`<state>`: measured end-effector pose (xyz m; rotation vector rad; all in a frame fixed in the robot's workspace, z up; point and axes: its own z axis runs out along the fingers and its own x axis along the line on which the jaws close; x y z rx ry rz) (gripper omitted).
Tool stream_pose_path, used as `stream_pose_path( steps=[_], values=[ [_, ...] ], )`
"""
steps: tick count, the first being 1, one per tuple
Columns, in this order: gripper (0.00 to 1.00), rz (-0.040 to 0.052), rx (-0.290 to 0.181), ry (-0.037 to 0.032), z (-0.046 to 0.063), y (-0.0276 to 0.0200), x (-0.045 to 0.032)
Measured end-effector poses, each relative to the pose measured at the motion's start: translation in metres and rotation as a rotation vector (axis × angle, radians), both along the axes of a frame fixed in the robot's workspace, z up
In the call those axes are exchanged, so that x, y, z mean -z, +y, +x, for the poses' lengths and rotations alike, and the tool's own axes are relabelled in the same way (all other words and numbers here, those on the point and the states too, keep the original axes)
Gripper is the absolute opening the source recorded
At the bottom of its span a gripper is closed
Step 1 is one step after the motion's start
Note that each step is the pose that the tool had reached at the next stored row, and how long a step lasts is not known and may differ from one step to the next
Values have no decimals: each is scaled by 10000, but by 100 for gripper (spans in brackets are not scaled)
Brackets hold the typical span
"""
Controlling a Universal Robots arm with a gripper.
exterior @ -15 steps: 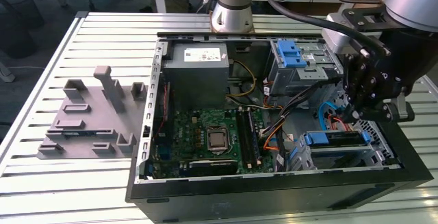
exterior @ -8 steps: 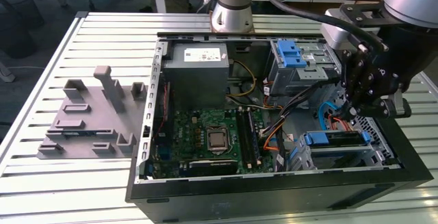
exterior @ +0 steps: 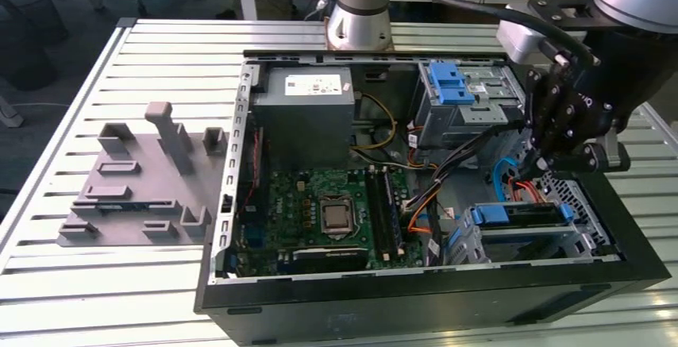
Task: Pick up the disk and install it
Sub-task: 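Insert the second disk wire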
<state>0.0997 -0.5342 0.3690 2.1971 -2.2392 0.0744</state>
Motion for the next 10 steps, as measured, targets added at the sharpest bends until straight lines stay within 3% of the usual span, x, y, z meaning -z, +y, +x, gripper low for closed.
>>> stream_pose_path(
  steps=[2,3,5,7,10],
  values=[
    [11,-2,0,152,17,16,-1],
    [18,-2,0,234,28,24,0],
    [19,1,-1,338,52,33,4],
    [25,5,-1,389,75,42,8],
    [25,38,-1,409,90,49,20]
  ],
)
